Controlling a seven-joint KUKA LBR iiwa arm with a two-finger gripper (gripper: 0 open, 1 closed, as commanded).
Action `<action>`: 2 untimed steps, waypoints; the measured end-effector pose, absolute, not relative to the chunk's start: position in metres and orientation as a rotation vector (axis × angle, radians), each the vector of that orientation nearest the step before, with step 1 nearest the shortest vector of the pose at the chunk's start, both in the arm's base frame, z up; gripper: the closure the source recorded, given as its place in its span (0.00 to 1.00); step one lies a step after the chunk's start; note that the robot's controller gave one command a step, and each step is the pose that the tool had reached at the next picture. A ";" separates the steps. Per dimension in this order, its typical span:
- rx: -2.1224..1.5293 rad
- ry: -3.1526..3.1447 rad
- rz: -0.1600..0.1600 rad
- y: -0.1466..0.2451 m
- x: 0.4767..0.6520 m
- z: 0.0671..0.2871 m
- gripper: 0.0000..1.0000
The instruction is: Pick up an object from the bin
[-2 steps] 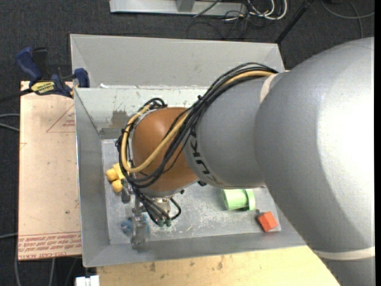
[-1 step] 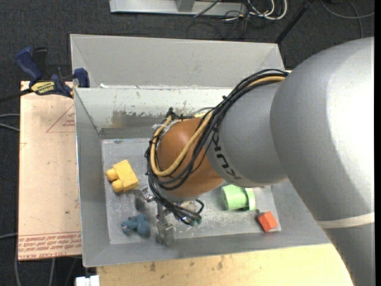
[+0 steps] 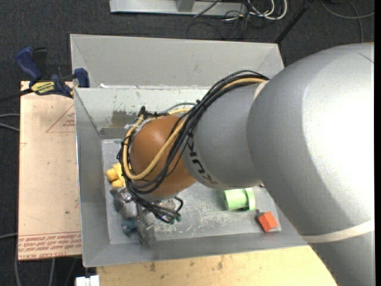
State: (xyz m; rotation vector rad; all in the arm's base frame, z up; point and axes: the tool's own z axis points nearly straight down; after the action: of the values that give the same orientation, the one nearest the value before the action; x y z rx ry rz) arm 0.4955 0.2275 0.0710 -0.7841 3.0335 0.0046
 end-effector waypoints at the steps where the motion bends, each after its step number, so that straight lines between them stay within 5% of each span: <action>1: -0.778 3.042 0.003 0.226 0.494 0.070 1.00; 2: -0.974 2.975 0.004 0.237 0.494 0.206 1.00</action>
Offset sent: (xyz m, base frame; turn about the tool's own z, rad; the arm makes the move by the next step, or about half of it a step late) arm 0.0000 0.0000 0.0000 0.0000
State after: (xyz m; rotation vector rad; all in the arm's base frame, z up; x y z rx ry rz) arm 0.4943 0.2368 0.2065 -0.9736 2.9745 0.0041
